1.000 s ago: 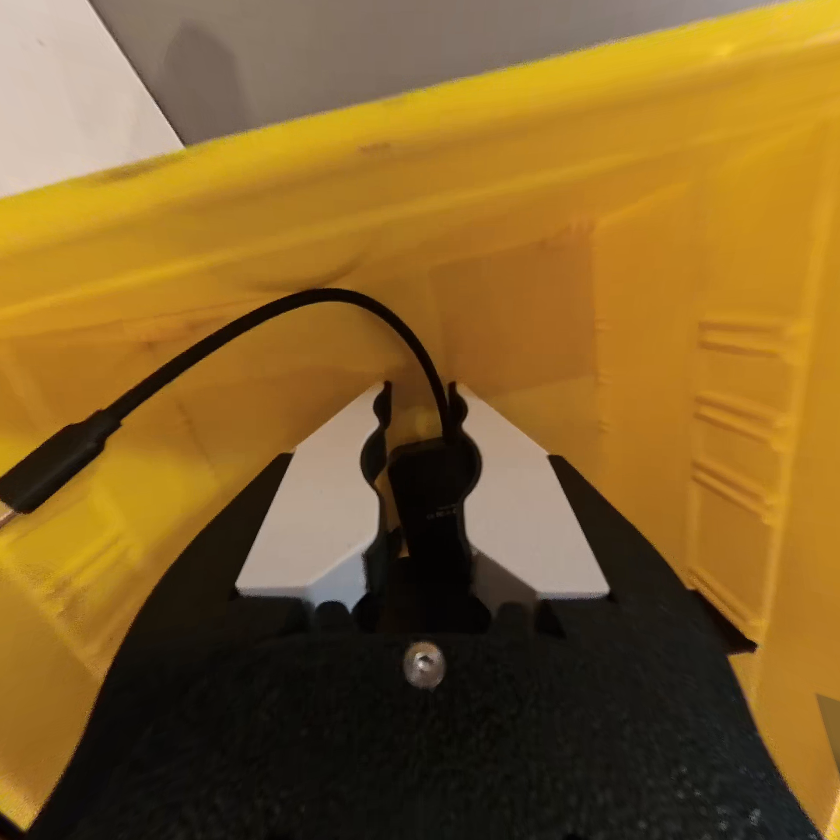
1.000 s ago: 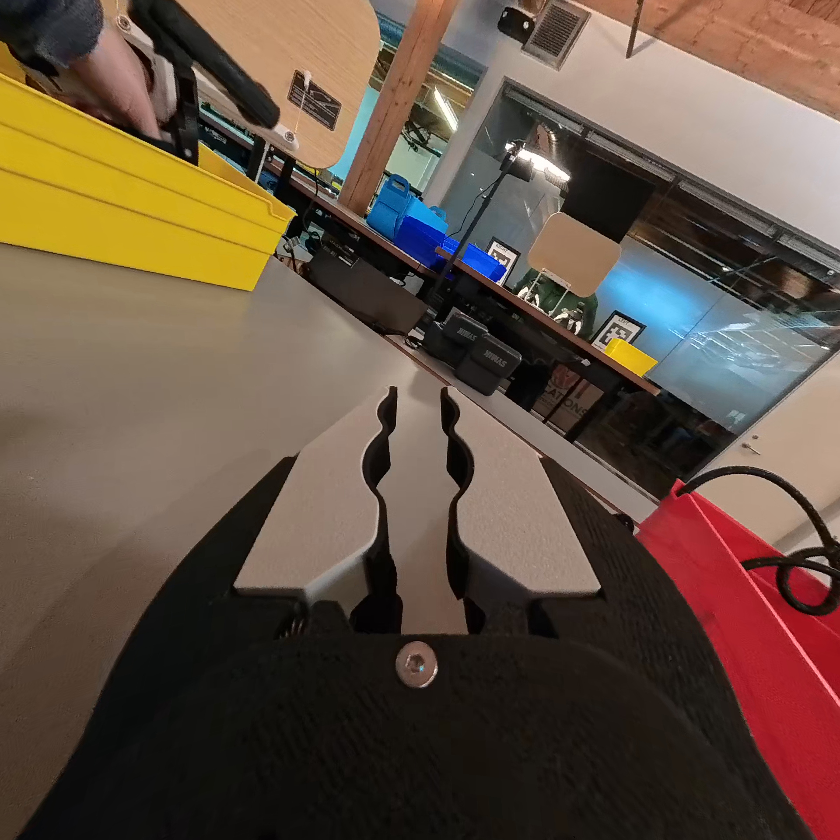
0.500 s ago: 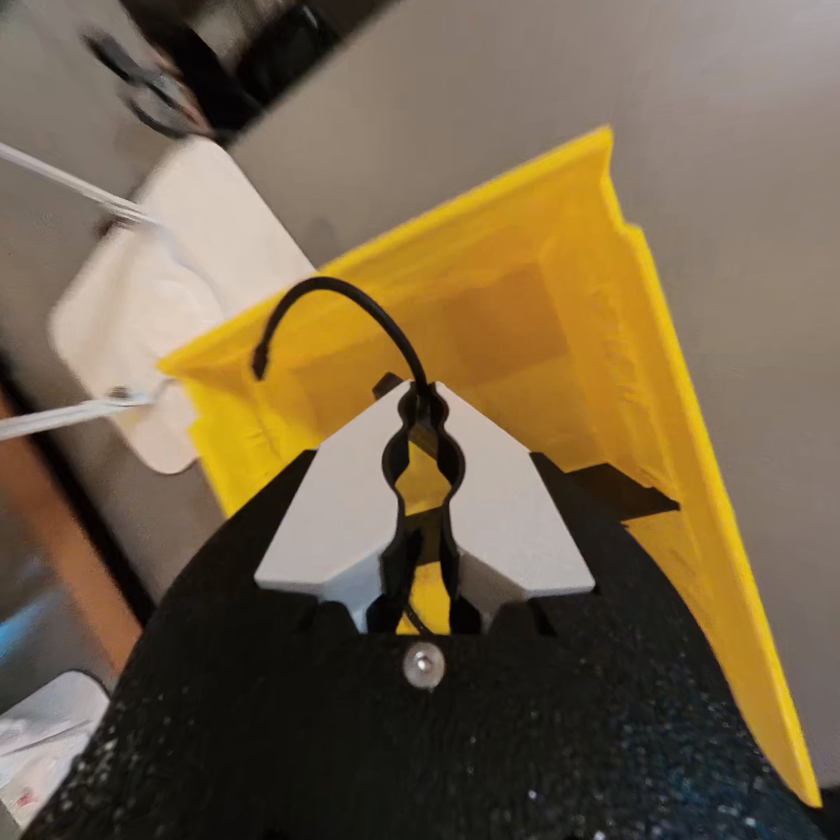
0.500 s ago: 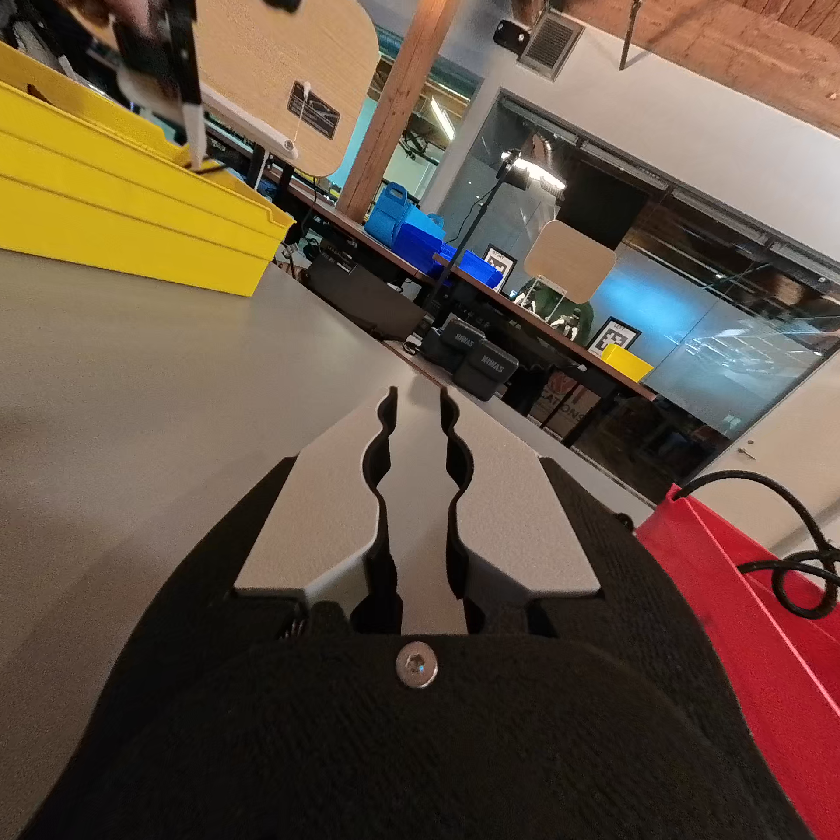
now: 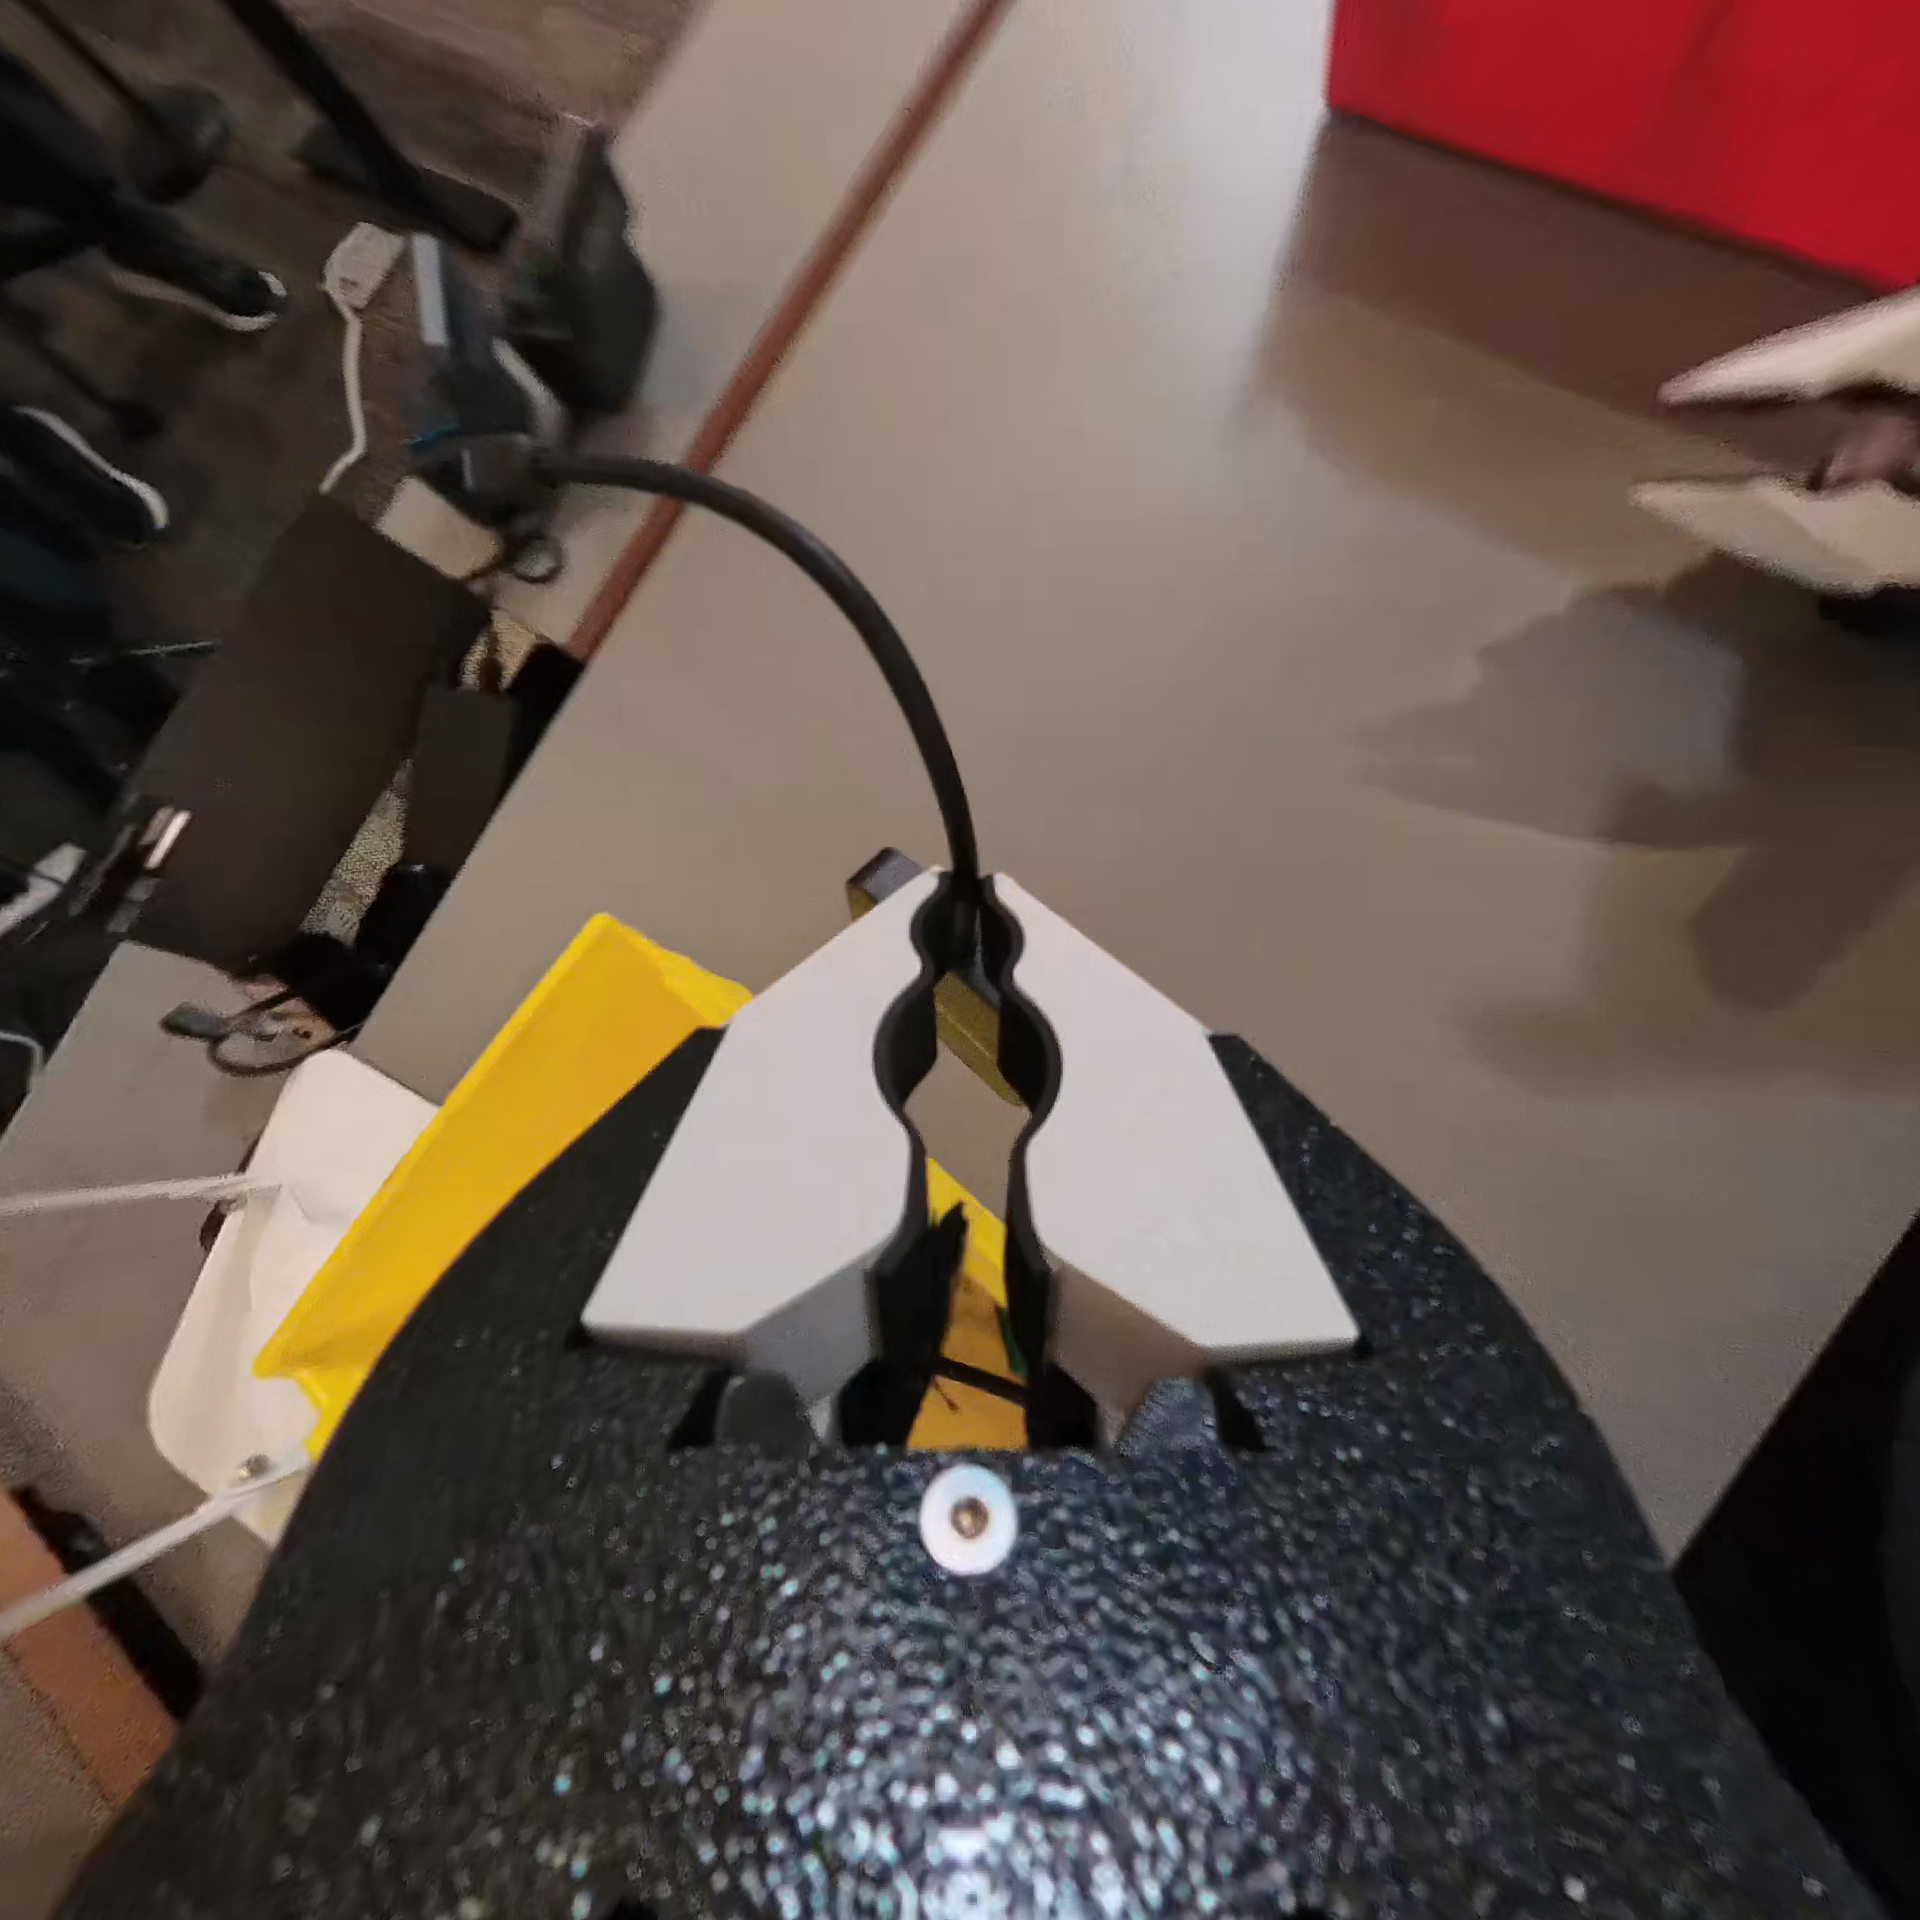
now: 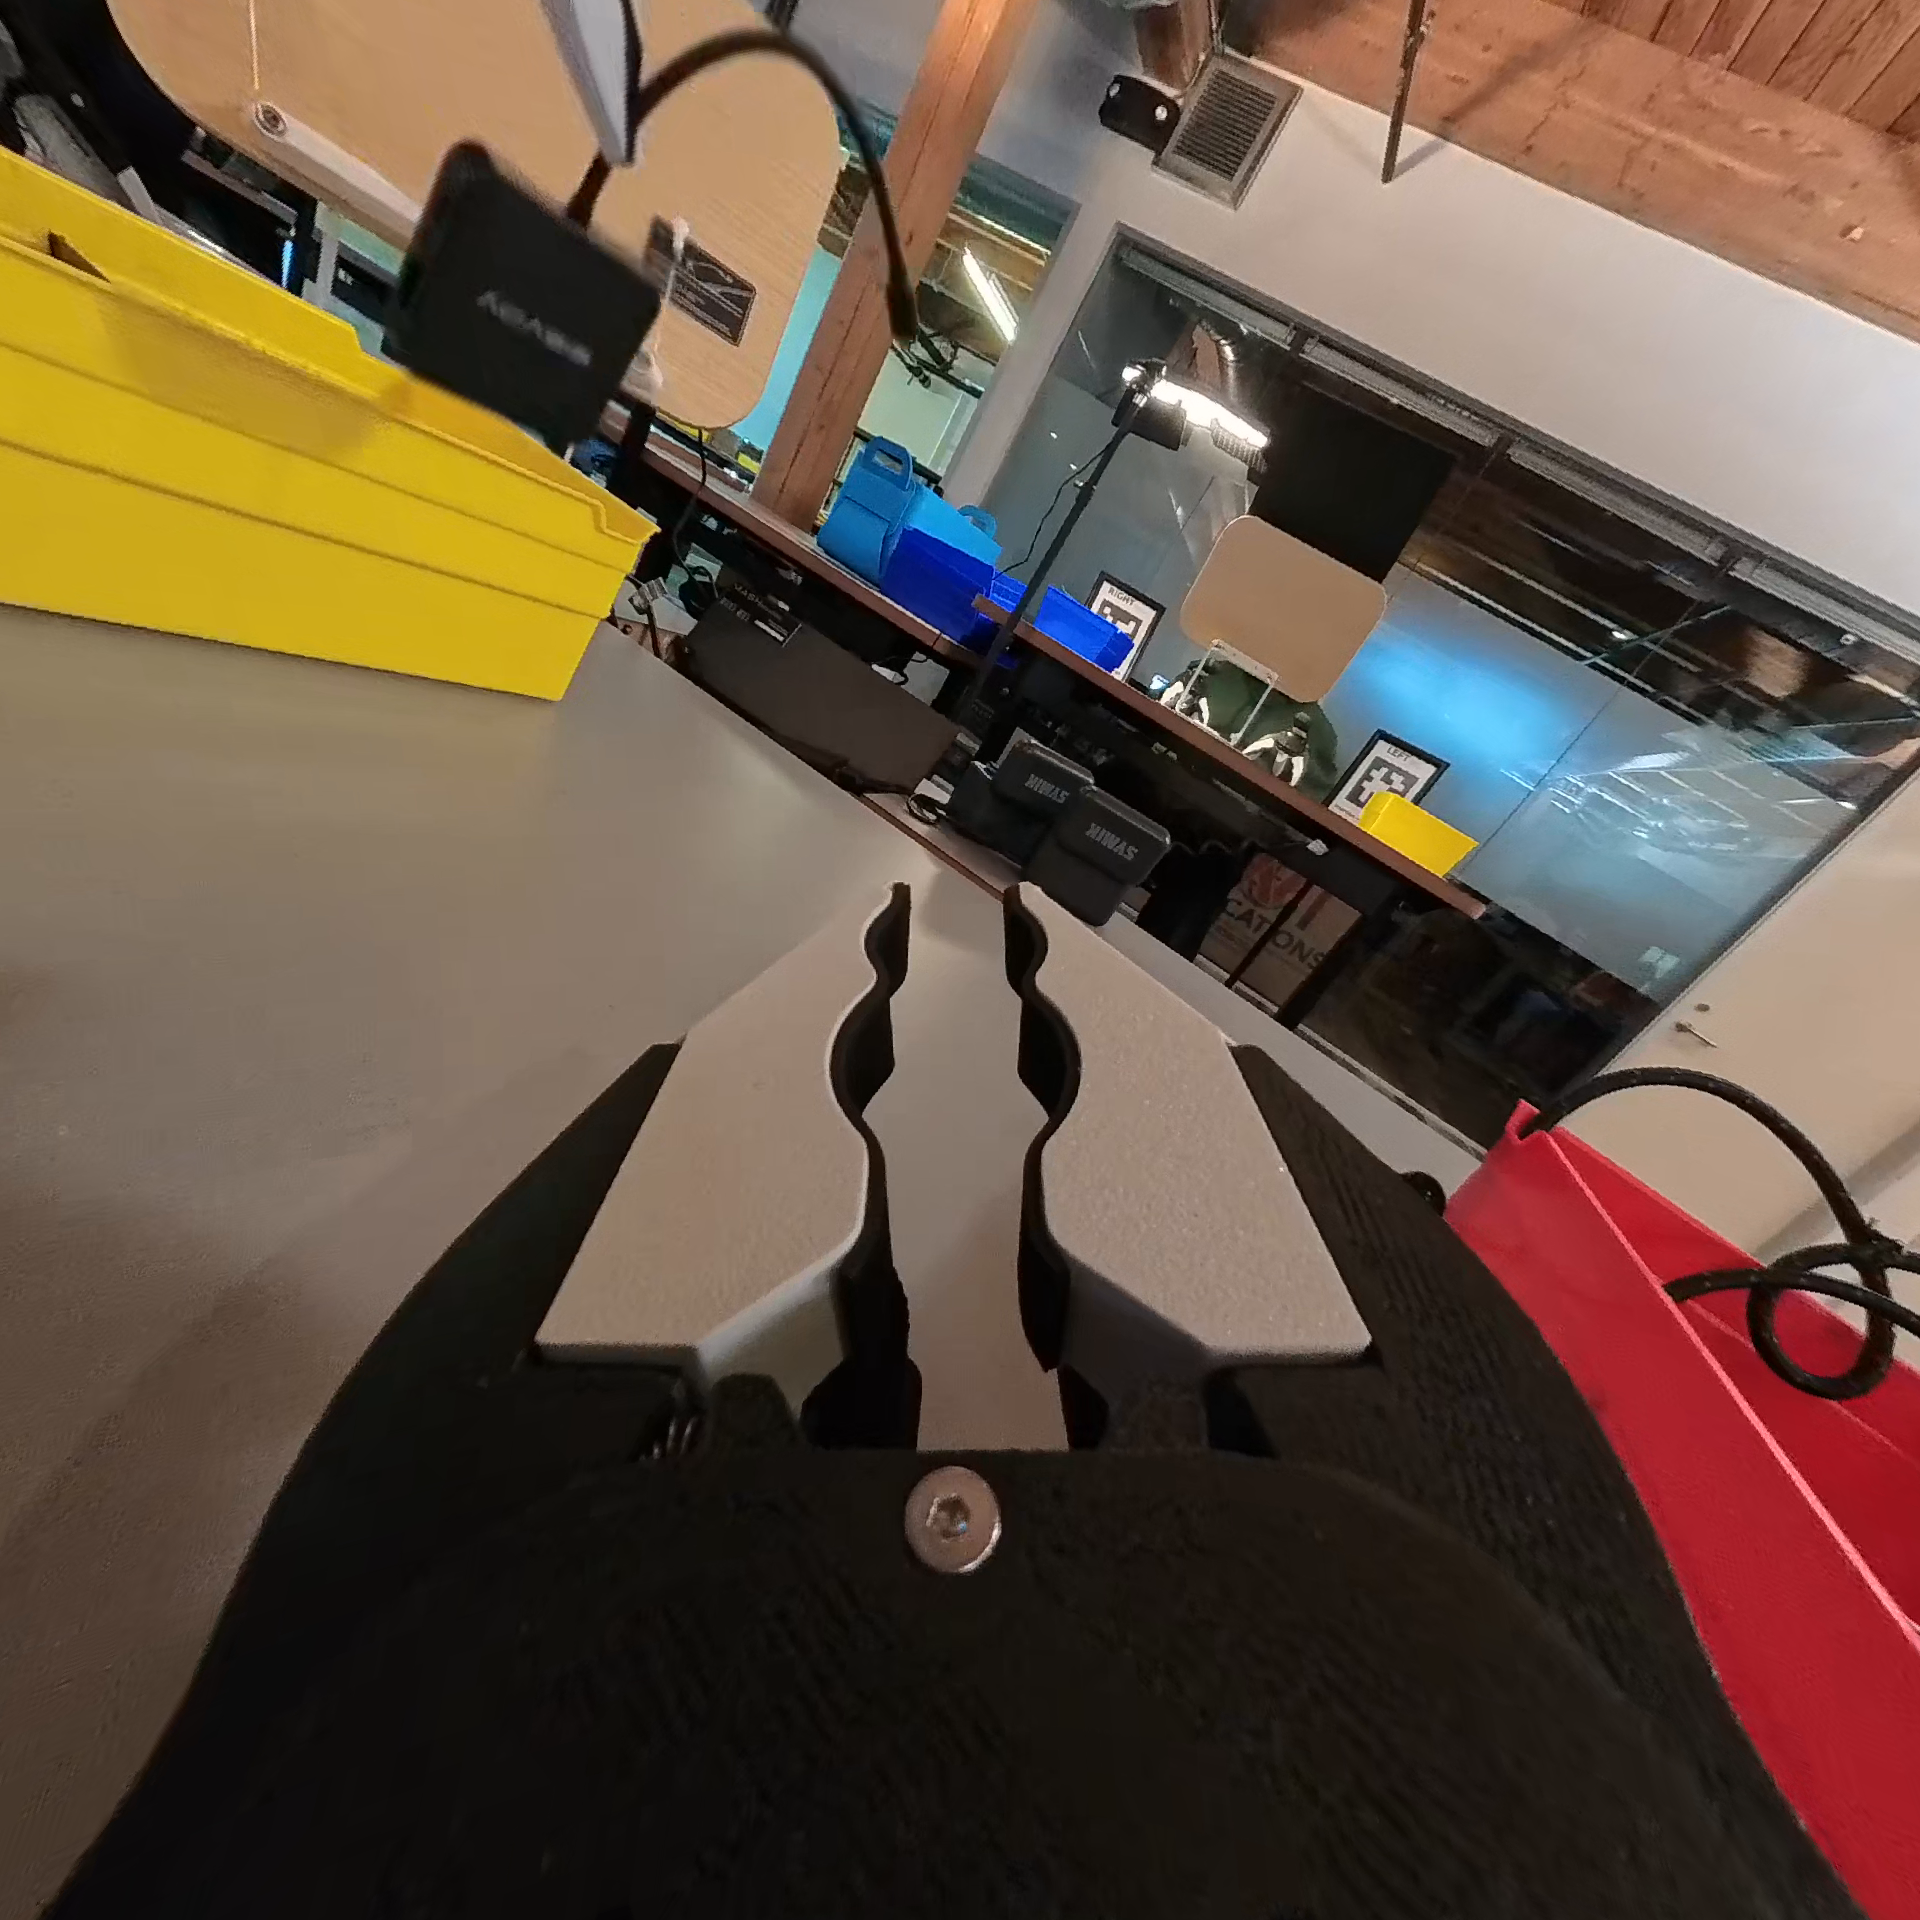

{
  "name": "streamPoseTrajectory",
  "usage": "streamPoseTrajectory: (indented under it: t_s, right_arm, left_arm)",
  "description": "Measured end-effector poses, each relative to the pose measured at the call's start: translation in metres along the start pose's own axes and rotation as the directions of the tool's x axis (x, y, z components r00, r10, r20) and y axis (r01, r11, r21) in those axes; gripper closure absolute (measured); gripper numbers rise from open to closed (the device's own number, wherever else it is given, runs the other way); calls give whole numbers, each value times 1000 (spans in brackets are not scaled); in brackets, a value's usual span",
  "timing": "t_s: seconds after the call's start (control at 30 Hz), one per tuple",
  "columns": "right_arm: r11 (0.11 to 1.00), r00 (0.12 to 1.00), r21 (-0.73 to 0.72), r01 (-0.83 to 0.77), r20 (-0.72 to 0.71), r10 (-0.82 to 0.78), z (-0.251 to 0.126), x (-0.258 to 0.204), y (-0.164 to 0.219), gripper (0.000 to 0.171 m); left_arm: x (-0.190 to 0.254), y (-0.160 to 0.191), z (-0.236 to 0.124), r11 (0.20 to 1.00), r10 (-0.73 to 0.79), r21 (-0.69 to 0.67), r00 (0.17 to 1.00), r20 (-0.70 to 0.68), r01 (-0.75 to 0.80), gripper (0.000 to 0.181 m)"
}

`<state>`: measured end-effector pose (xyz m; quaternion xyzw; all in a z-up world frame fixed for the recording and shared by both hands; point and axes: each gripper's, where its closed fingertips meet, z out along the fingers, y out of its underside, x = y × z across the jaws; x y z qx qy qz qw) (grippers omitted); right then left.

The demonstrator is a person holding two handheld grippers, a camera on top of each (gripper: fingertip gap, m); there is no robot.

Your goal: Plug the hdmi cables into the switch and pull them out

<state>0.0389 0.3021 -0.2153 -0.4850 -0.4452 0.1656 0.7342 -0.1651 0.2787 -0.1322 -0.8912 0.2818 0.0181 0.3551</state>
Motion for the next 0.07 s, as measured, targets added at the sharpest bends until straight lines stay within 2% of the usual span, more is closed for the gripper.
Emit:
streamPoseTrajectory:
  t_s: [0.07]
  right_arm:
    - [1000,1000,1,-1,-1,1,0,0,0,155]
  left_arm:
    - [26,5,18,994,81,-72,996,-24,-83,180]
